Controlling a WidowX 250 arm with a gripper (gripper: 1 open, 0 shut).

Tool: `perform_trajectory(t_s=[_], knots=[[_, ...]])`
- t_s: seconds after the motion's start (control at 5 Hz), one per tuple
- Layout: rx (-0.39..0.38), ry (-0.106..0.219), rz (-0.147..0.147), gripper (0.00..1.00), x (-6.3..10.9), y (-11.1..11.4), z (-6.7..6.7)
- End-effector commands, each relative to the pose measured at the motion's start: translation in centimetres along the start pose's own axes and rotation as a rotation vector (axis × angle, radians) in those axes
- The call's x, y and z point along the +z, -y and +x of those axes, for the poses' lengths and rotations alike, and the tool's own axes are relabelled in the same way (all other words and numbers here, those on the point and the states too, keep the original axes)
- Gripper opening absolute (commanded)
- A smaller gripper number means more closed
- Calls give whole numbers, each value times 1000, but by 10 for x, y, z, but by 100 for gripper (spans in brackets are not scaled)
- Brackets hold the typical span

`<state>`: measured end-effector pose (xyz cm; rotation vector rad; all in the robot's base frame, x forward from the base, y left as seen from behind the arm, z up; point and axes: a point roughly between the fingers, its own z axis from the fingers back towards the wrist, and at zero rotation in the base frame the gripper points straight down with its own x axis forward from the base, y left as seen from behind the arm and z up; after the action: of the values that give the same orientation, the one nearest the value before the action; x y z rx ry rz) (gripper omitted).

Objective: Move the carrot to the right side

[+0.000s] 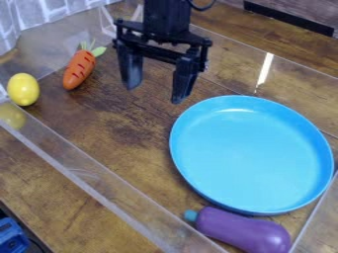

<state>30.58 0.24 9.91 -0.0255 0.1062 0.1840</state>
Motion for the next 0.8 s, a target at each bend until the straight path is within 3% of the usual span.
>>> perform_trajectory(t_s=[0.0, 0.4, 0.6], knots=[[-11, 40, -6, 100, 1, -1, 5], [90, 45, -19, 100, 29, -25, 12], [104, 42, -37, 100, 34, -47, 12]])
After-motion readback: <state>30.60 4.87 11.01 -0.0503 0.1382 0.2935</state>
